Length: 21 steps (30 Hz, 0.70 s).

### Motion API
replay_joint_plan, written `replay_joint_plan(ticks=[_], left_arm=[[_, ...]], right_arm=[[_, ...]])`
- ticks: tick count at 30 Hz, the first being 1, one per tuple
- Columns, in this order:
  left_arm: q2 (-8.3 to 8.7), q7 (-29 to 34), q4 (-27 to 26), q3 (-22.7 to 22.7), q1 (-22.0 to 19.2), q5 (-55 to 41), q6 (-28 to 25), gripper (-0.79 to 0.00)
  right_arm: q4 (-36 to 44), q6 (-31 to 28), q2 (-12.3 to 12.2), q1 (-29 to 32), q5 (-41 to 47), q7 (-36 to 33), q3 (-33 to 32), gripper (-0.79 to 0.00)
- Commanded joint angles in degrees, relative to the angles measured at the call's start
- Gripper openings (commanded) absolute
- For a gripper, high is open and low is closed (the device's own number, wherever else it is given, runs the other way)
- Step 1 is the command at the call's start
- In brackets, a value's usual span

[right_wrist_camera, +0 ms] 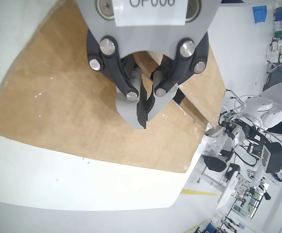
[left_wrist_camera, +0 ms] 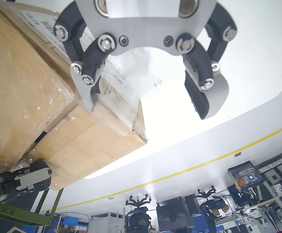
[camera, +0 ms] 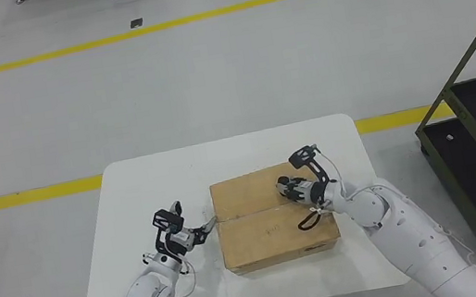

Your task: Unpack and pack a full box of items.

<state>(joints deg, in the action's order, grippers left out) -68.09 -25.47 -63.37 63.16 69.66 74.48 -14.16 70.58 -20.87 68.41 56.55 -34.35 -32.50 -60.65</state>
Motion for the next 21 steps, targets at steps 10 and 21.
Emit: replay_joint_plan(ticks=[10, 21], left_arm=[[-0.35, 0.6, -1.3, 0.8, 0.0, -0.2, 1.7, 0.000], [-0.76, 3.0, -4.9, 1.4, -0.4, -0.9, 2.3, 0.000]], right_arm=[[-0.4, -0.1, 0.1, -0.3, 0.0, 0.2, -0.1, -0.785], [2.6, -0.1, -0.3, 0.3, 0.0, 0.0, -1.8, -0.785]])
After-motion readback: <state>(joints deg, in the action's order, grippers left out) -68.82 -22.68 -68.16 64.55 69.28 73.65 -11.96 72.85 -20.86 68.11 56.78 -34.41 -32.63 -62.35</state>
